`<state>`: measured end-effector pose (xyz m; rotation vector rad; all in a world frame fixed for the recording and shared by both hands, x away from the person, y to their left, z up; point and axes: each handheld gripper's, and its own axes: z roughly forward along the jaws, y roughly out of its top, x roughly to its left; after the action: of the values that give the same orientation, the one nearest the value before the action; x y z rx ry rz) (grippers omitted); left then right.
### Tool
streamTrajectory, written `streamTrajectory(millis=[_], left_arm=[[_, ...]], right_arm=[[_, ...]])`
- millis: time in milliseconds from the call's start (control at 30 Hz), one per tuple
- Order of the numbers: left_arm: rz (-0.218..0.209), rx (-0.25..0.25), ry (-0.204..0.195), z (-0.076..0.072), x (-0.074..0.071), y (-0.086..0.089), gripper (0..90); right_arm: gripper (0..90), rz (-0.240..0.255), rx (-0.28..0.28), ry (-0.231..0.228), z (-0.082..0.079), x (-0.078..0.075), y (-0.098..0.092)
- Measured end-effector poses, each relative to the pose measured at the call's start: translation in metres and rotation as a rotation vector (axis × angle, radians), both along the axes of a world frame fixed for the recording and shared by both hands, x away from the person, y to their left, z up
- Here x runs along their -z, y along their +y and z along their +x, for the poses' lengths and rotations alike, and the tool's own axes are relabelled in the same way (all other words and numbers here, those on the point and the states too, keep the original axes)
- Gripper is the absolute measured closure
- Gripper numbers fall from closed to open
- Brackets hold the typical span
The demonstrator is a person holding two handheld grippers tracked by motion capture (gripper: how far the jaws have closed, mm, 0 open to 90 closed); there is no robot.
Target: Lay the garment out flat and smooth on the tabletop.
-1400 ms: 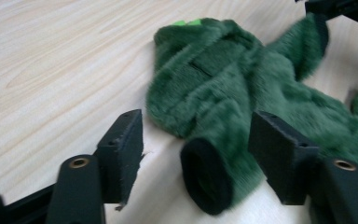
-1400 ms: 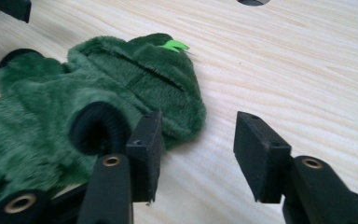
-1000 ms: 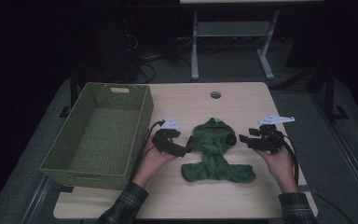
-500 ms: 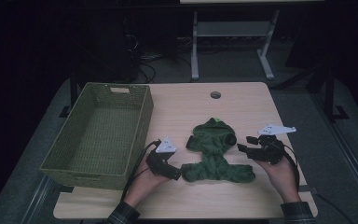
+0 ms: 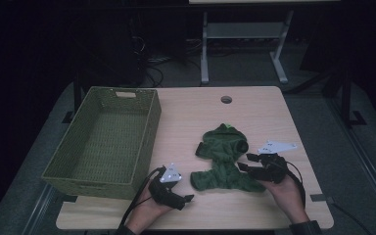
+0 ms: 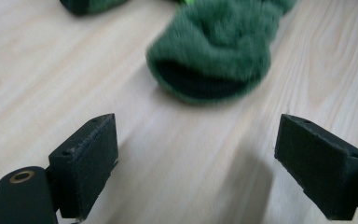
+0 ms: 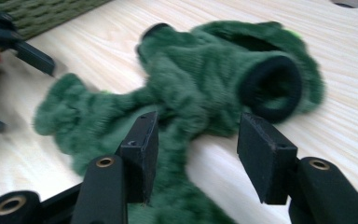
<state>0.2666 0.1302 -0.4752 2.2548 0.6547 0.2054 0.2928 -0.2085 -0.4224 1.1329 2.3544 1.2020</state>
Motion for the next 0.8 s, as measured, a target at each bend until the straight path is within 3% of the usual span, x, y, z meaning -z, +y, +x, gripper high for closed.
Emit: streamTrajectory(millis=[100, 200, 333, 533, 800], left_arm=[[0.001, 0.004, -0.020, -0.003, 0.002, 0.002, 12.5], [0.028, 0.015, -0.047, -0.006, 0.002, 0.001, 12.5], [0.028, 0.025, -0.045, -0.005, 0.002, 0.001, 12.5], [0.025, 0.027, -0.047, -0.005, 0.002, 0.001, 12.5], [0.022, 0.026, -0.044, -0.005, 0.002, 0.001, 12.5]], right_arm=[[49.7, 0.009, -0.025, -0.011, -0.004, -0.001, 0.009], [51.2, 0.024, -0.056, -0.019, -0.007, -0.004, 0.019], [56.2, 0.047, -0.110, -0.016, -0.012, -0.005, 0.035], [61.8, 0.018, -0.190, -0.030, -0.022, -0.001, 0.063], [72.4, 0.038, -0.268, 0.000, -0.026, 0.003, 0.097]])
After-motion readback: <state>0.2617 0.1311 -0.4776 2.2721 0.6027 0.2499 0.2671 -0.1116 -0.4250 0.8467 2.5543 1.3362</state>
